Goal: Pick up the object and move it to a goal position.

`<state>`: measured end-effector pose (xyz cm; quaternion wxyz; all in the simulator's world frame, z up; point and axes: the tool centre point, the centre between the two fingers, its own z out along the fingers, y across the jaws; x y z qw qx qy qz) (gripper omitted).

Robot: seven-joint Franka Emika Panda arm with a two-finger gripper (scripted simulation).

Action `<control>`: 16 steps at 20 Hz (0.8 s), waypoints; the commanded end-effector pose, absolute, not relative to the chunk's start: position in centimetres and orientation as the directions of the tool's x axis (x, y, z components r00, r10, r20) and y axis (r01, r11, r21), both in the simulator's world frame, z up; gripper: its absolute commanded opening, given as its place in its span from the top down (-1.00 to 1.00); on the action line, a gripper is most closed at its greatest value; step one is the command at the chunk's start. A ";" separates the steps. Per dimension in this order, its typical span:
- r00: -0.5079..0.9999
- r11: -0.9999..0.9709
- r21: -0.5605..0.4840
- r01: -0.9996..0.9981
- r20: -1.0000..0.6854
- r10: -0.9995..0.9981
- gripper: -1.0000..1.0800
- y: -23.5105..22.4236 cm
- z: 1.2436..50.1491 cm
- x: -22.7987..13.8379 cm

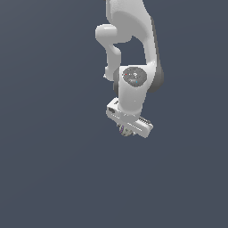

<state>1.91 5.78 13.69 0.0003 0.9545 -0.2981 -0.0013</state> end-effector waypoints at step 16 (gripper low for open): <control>0.822 -0.822 0.000 -0.570 0.000 -0.570 1.00 5.9 34.8 -2.1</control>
